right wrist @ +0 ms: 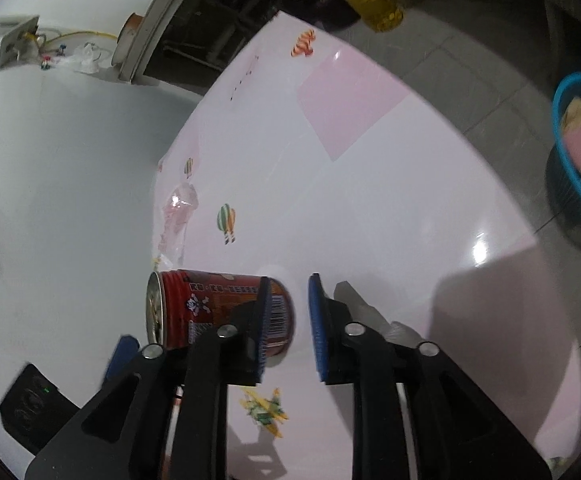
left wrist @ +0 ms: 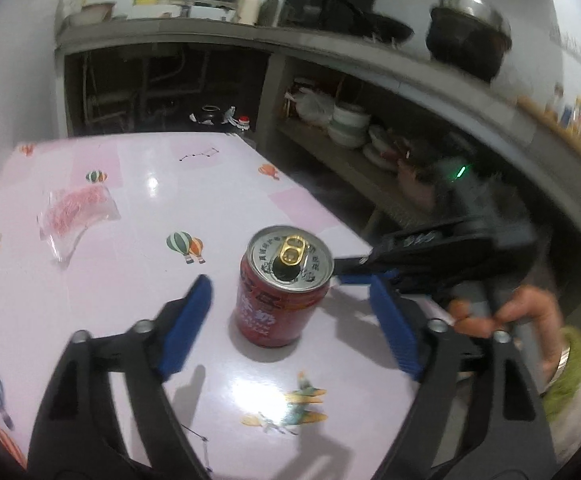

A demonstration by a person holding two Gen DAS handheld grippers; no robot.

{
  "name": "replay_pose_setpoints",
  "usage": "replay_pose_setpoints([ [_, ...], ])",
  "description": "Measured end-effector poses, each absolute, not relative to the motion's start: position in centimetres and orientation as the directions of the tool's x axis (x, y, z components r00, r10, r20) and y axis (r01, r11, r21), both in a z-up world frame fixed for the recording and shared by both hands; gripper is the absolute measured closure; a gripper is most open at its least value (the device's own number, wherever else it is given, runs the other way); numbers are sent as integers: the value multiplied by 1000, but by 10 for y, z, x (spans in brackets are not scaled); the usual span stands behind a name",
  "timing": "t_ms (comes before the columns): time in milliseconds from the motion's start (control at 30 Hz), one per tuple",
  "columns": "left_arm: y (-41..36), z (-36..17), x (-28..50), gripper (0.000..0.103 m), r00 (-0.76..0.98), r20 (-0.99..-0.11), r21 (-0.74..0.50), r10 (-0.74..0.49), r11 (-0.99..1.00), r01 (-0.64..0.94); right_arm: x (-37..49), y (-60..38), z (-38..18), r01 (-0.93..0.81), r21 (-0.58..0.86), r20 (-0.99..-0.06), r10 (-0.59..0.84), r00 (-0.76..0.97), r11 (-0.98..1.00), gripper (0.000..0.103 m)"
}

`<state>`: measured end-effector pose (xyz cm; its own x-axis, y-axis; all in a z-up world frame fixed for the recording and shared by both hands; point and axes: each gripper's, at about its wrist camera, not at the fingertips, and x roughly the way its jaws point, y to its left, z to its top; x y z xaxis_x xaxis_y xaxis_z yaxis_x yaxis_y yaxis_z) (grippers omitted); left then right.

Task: Collect trash
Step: 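Close the left tool on the red can and stand it upright, then move the right tool to the clear plastic bag and close on it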

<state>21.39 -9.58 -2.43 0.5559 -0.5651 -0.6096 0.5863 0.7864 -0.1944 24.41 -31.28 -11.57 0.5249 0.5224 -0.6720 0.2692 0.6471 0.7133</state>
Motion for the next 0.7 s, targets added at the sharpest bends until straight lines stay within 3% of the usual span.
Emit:
replay_pose_setpoints([
  [133,-123,-44,228,22,530,-690,-94,-492,788,609,234,-318,-105,236,661,-693,458,556,713,61],
  [200,-130,-50,232,22,553,-696,-46,-458,797,602,228,-321,-100,227,631,-703,423,571,742,59],
  [467,-137,-54,245,22,561,-699,-81,-443,829,553,219,-333,-109,237,609,-719,400,568,757,58],
  [700,-146,-60,249,37,557,-715,-77,-422,840,538,221,-328,-112,235,609,-716,397,574,758,59],
])
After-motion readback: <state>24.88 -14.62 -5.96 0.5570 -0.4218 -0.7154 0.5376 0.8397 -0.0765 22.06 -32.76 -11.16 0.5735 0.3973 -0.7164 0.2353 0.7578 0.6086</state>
